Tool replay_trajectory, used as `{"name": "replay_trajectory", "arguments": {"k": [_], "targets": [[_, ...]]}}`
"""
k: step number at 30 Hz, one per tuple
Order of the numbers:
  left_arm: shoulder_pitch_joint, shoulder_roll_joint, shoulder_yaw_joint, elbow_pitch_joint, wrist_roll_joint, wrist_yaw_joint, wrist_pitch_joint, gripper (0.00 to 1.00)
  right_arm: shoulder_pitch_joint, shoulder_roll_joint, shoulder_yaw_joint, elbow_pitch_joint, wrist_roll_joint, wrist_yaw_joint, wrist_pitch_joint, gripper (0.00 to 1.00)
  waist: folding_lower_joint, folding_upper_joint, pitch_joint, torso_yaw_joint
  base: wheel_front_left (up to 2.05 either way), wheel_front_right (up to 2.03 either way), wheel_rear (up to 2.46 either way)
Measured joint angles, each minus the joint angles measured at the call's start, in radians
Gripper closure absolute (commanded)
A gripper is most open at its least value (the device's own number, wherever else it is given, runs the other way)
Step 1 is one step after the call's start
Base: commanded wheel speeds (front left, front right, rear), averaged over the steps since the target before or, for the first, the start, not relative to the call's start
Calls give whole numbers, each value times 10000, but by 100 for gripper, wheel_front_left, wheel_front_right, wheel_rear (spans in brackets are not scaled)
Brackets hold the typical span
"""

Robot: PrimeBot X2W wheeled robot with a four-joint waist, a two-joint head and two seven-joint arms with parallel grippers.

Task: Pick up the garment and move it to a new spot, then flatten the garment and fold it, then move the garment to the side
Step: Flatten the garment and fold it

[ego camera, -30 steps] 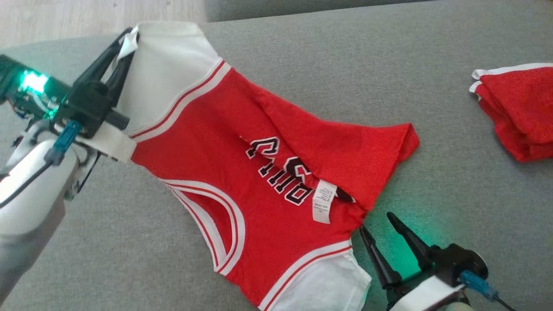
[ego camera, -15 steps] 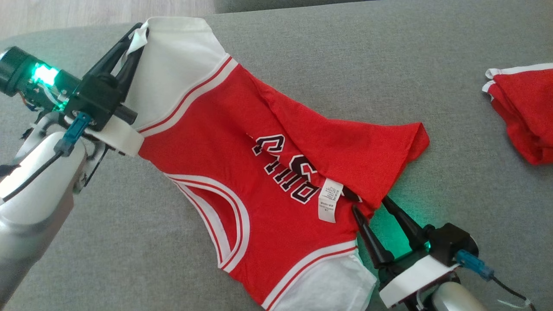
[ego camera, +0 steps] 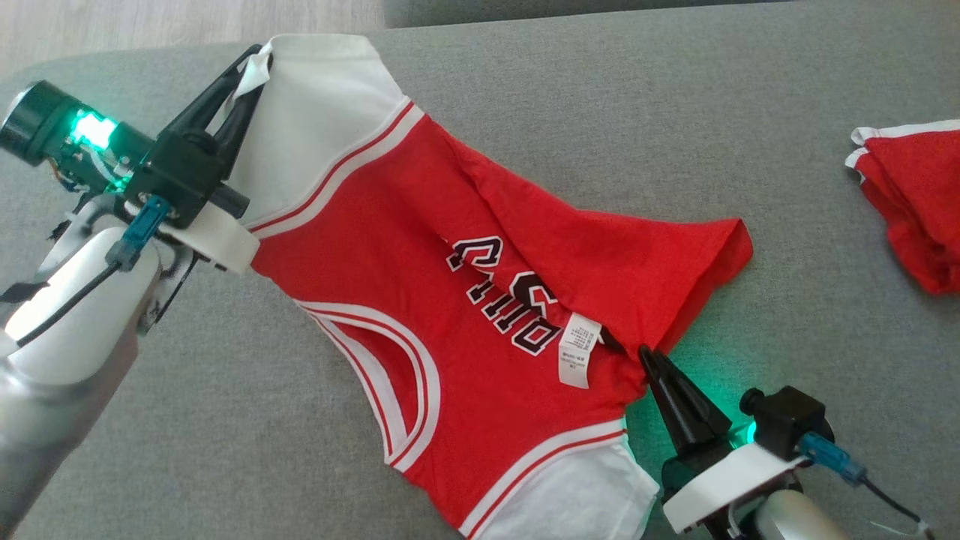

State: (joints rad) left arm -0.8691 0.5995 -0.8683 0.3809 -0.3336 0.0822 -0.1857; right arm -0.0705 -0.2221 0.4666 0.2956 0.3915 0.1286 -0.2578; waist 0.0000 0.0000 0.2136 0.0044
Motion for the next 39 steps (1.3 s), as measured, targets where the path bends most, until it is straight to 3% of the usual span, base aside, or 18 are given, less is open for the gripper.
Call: {"name": "replay_trajectory", "arguments": {"k": [8, 16, 20, 25, 28, 33, 35, 39], "targets": [[-48, -59, -50, 123, -12, -29, -230, 100, 2, -6, -458, -144, 46, 0, 0, 100, 0, 0, -220, 10, 0, 0, 0], [274, 439, 19, -483, -12, 61, -548, 100, 19, -332, -1937, -2222, 6, 0, 0, 100, 0, 0, -791, -420, 0, 0, 0], [453, 965, 430, -1616, -71, 163, -639, 100, -223, -1225, -2995, -3651, 157, 0, -2, 100, -1, 0, -1292, -689, 0, 0, 0], [318, 1402, 1427, -3384, -757, 199, -721, 100, -1335, -2487, -3939, -4615, 679, 0, 58, 100, -2, 0, -1743, -864, 0, 0, 0], [-255, 1588, 1933, -3940, -1116, -8, -709, 100, -2336, -3218, -4270, -4861, 1026, 0, 583, 100, -2, 0, -1777, -860, 0, 0, 0], [-1799, 1363, 2178, -3335, -2176, -1026, 65, 100, -4747, -3935, -3317, -4002, 1756, 0, 1486, 100, -1, 0, -1339, -822, 0, 0, 0], [-2465, 1114, 2067, -2541, -2293, -1429, 495, 100, -5889, -3950, -2629, -3229, 2127, 0, 1743, 100, 0, 0, -1019, -809, 0, 0, 0], [-3971, 403, 1561, -671, -1977, -1787, 965, 100, -8256, -3856, -1269, -1273, 2635, 0, 1808, 100, 2, 0, -160, -765, 0, 0, 0]]}}
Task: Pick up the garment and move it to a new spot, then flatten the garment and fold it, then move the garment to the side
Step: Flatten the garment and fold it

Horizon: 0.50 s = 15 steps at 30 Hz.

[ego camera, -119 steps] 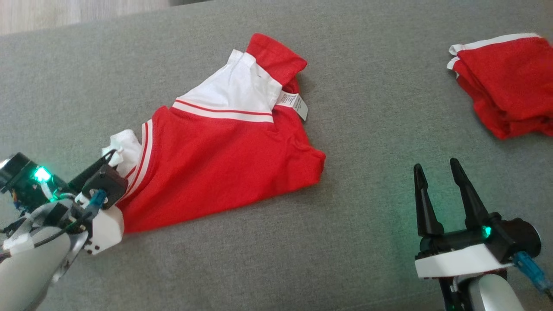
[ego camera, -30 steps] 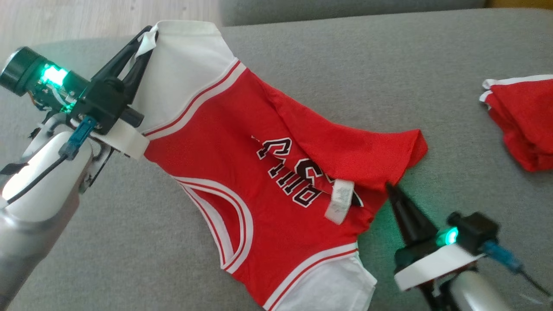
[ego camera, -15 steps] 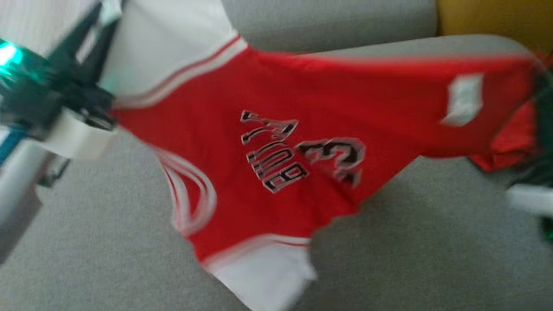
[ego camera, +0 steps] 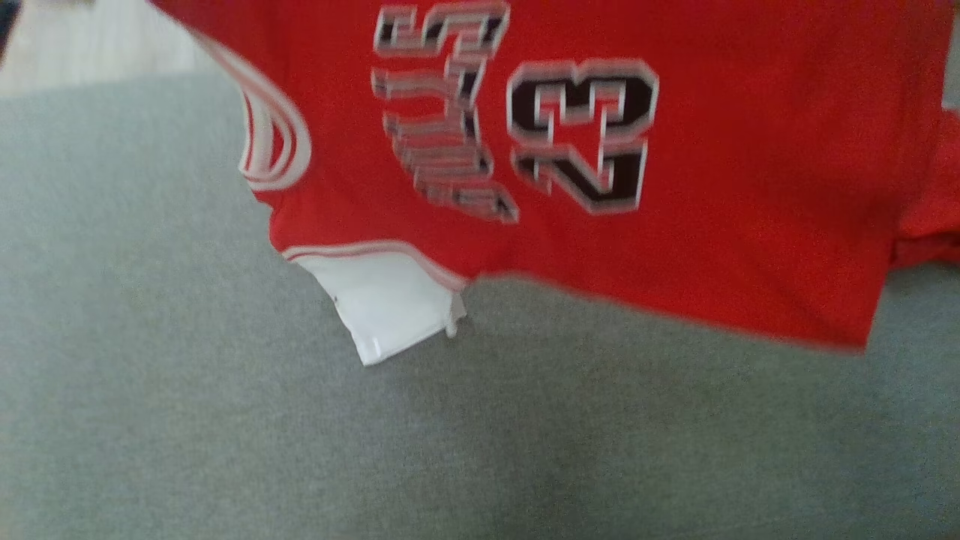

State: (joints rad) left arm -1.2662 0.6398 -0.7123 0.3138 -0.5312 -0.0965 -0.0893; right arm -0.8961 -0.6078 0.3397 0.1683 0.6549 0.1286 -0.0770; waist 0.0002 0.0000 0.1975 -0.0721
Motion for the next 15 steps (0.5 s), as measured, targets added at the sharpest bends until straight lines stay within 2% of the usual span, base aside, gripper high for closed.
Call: {"name": "replay_trajectory", "arguments": {"k": [3, 4, 9, 11, 13, 15], "targets": [[-1284, -596, -94, 1313, 662, 27, -426, 100, -1578, 186, 731, 1363, 71, 0, -518, 100, 2, 0, 703, 48, 0, 0, 0], [-1284, -596, -94, 1313, 662, 27, -426, 100, -1578, 186, 731, 1363, 71, 0, -518, 100, 2, 0, 703, 48, 0, 0, 0], [-3378, -1517, 303, 2610, 1515, 694, -1599, 100, -3409, 393, 1022, 3114, 50, 0, -1593, 100, 4, 0, 1660, 182, 0, 0, 0], [-3722, -1827, 433, 2663, 1618, 688, -1691, 100, -3789, 357, 949, 3475, 44, 0, -1749, 100, 4, -1, 1853, 309, 0, 0, 0], [-3639, -2059, 604, 2439, 1597, 395, -1714, 100, -3878, 313, 959, 3628, 38, 0, -1799, 100, 2, 0, 1919, 475, 0, 0, 0], [-3309, -2054, 786, 2031, 1580, 192, -1718, 100, -3795, 290, 1089, 3597, 40, 0, -1799, 100, -3, 0, 1953, 597, 0, 0, 0]]}}
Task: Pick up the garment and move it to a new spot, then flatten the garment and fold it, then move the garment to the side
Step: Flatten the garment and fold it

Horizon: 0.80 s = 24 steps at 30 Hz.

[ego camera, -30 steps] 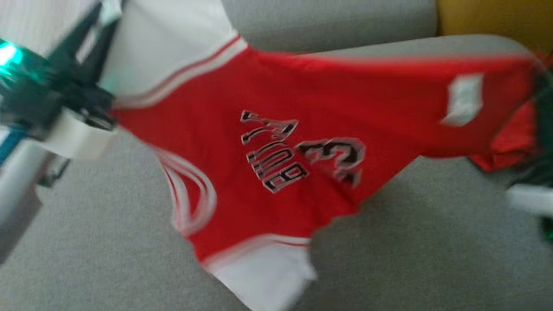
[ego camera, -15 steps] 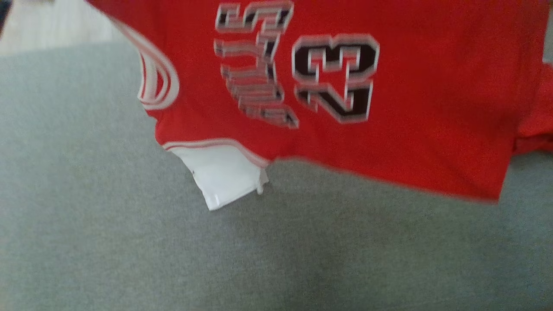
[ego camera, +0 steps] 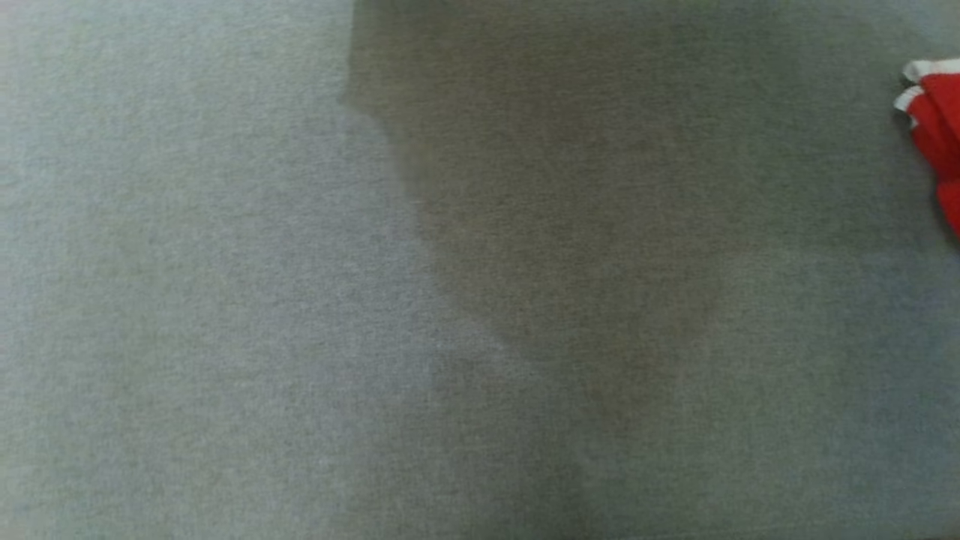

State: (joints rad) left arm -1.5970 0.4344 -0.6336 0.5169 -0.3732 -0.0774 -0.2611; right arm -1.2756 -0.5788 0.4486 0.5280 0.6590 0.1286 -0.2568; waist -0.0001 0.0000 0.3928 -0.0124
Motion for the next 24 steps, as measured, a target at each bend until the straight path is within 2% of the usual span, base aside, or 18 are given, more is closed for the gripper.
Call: {"name": "replay_trajectory", "arguments": {"k": [4, 13, 20, 24], "targets": [[1819, 163, 194, -738, -221, -286, 0, 100, 884, -105, 748, 6, 251, 0, 0, 100, 1, 0, -5, 135, 0, 0, 0], [8506, 686, 244, -2821, -594, -462, 6, 100, 4135, -650, 2082, -59, 1931, 0, 4, 100, 1, 0, -526, 193, 0, 0, 0], [12734, 1480, 230, -4138, -464, -443, 15, 100, 6762, -1753, 2151, -1151, 3018, 0, 4, 100, -1, 1, -1345, 141, 0, 0, 0], [14586, 1735, -84, -4600, -481, -167, 17, 100, 8572, -2176, 2105, -1885, 3459, 0, 8, 100, -2, 1, -1823, 97, 0, 0, 0]]}}
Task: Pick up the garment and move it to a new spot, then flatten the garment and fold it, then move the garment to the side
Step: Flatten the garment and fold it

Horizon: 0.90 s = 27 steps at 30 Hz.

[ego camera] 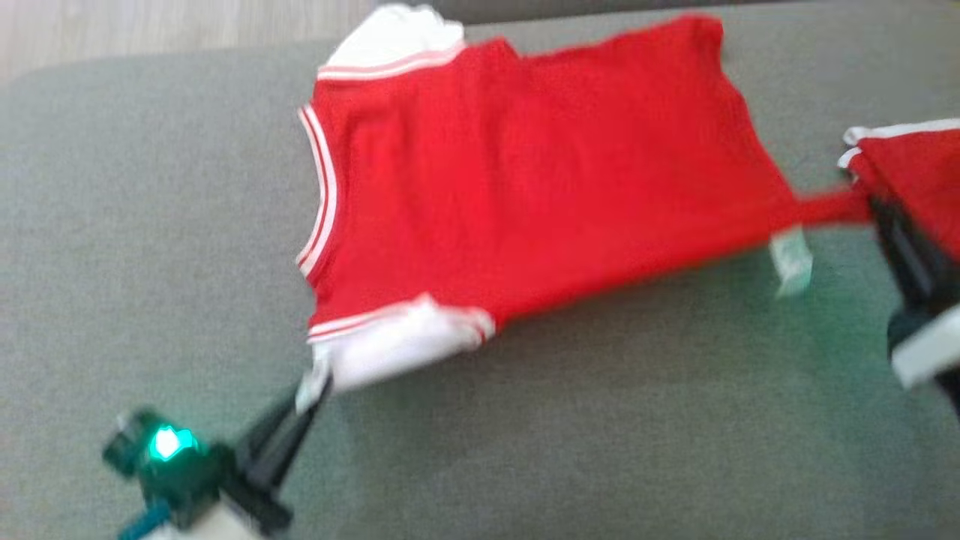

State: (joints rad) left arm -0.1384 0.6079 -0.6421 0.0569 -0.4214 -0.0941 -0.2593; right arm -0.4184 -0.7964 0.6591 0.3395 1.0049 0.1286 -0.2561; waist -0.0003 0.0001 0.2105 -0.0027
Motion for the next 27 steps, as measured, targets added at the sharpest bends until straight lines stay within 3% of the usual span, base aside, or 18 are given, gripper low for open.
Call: {"name": "replay_trajectory", "arguments": {"k": [7, 11, 17, 27], "targets": [[1590, 500, -249, -922, -198, 479, 437, 100, 2677, -405, -163, -1258, 219, 0, 8, 100, 0, 0, -452, -18, 0, 0, 0], [1613, 506, -151, -1187, -290, 602, 437, 100, 3260, -382, -520, -1659, 334, 0, 8, 100, 1, 0, -451, 21, 0, 0, 0], [48, 305, -132, -888, 59, 305, 489, 100, 2585, -150, -980, -1590, 339, 0, 151, 100, 2, 0, -215, 133, 0, 0, 0], [-3810, -376, -477, 1068, 918, -194, 729, 100, -130, 113, -570, -639, 199, 0, 1081, 100, 5, 0, 741, 294, 0, 0, 0]]}}
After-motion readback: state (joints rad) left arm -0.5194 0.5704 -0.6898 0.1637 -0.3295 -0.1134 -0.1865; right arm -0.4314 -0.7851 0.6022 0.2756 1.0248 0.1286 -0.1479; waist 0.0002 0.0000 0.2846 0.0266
